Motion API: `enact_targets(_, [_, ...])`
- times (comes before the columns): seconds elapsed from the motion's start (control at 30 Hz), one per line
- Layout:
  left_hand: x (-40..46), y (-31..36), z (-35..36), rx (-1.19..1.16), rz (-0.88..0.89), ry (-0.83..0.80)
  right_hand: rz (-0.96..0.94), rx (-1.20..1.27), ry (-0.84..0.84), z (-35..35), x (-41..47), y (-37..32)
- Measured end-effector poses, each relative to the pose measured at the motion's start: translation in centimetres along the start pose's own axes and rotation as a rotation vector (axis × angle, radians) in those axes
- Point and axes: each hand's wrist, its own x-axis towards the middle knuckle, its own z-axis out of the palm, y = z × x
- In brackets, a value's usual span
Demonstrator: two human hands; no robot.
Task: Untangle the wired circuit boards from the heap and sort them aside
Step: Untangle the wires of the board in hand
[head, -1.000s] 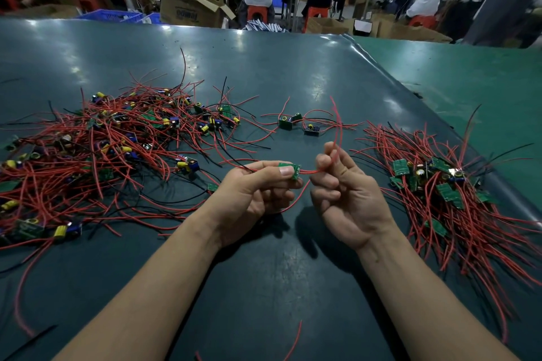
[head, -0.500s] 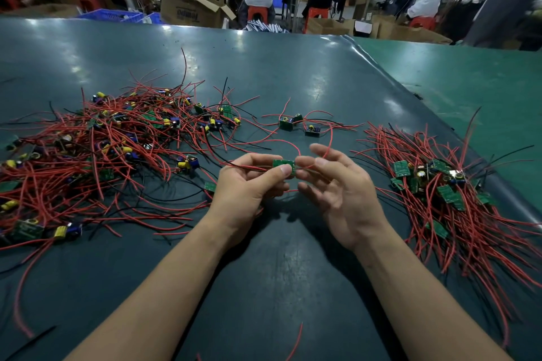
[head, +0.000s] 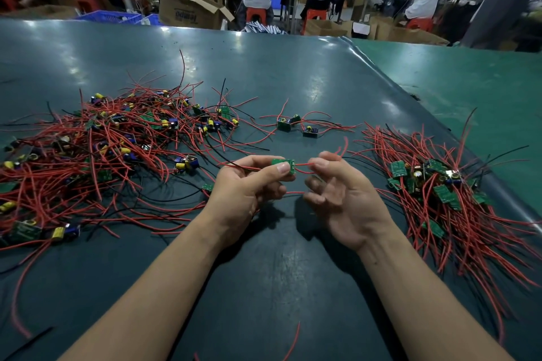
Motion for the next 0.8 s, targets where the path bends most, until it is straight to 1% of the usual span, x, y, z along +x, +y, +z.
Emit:
enact_targets(0.1, [0.2, 0.1, -0.2, -0.035, 0.002, 0.079, -0.001, 0.081, -0.035, -0.1, 0.0, -0.2])
enact_targets(0.2, [0.4, 0.3, -0.5, -0.07, -0.002, 0.108, -0.04, 0.125, -0.018, -0.2, 0.2, -0.2])
enact_targets(0.27, [0.3, 0.3, -0.4, -0.065, 0.001, 0.103, -0.037, 0.022, -0.004, -0.2, 0.3, -0.1])
enact_targets(0.33, [0.3, 0.2, -0.3, -0.051, 0.001, 0.09, 0.02, -0.074, -0.013, 0.0, 0.2, 0.4])
enact_targets(0.43, [0.2, 0.2, -0.2, -0.018, -0.015, 0.067, 0.033, -0.131, -0.031, 0.3, 0.1, 1.0])
enact_targets(0.63, [0.0, -0.1, -0.2, 0.068, -0.006, 0.033, -0.099, -0.207, 0.05, 0.1, 0.2, 0.9])
enact_targets(0.73, [0.0, -0.3, -0.1, 0.099, 0.01, 0.04, -0.204, -0.329, 0.144, 0.1, 0.3, 1.3])
enact_targets(0.8, [0.0, -0.5, -0.1, 0.136, 0.032, 0.047, -0.274, -0.357, 0.21, 0.0, 0.5, 1.4])
